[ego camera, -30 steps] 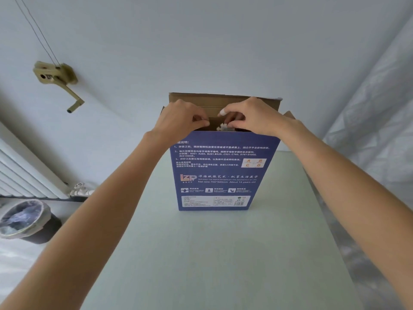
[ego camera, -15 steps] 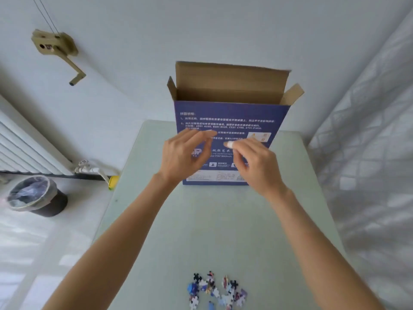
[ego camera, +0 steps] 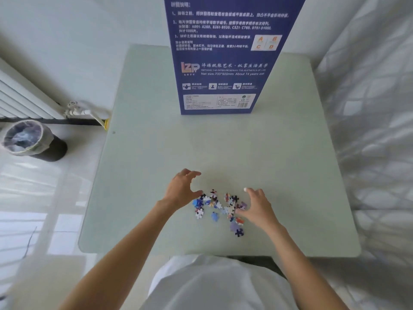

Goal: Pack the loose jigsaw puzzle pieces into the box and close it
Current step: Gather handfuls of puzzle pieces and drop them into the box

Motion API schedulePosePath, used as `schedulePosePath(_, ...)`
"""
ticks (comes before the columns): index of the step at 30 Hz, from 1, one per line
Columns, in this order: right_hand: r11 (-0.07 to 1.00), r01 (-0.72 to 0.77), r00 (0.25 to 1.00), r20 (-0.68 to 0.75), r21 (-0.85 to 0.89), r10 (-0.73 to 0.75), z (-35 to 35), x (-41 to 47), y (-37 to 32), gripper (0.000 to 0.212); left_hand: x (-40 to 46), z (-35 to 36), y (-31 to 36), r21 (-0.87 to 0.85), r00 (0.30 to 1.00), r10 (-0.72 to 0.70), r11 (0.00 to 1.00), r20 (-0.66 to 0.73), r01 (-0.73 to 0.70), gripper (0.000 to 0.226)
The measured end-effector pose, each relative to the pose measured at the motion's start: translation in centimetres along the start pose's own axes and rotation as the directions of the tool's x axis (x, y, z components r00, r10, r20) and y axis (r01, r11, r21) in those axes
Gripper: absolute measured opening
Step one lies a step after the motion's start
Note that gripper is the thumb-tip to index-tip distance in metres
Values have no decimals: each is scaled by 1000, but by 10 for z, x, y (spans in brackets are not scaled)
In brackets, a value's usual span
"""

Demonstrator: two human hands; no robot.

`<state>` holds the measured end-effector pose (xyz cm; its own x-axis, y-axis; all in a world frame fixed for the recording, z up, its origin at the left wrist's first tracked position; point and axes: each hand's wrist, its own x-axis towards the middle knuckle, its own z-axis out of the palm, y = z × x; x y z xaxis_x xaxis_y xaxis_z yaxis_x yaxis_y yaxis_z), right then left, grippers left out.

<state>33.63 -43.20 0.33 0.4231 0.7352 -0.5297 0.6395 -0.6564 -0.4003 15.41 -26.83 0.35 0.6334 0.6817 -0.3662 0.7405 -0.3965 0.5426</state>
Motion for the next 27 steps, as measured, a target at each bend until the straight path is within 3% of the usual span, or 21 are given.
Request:
schedulePosePath(2,999,-45,999,-4,3,45,18,-12,7,68,-14,13,-7,66,994,-55,997,92,49,74)
schedulePosePath(5,1000,-2,998,-70,-6,2,38,-17,-2,51,-32,33,-11,93,984,-83,993,155,69,86)
schedulePosePath(7,998,52,995,-84,18,-50,50,-17,-17,45,-40,44,-10,73,986,-74,995,150,63,86)
schedulePosePath(13,966,229,973,-19,123,-228,53,-13,-43,56,-45,58,-3,14,993,-87,996,84,86,89)
schedulePosePath(16,977,204,978,-65,62,-200,34,-20,-20,54,-45,59,-3,10,994,-91,996,63,91,91)
schedulePosePath(22,990,74,997,46,-118,-69,39,-45,7,47,-48,62,-3,35,996,-78,996,38,76,88)
schedulePosePath(27,990,131,990,-44,-57,-134,61,-33,-29,32,-50,63,-3,22,997,-69,997,33,69,83)
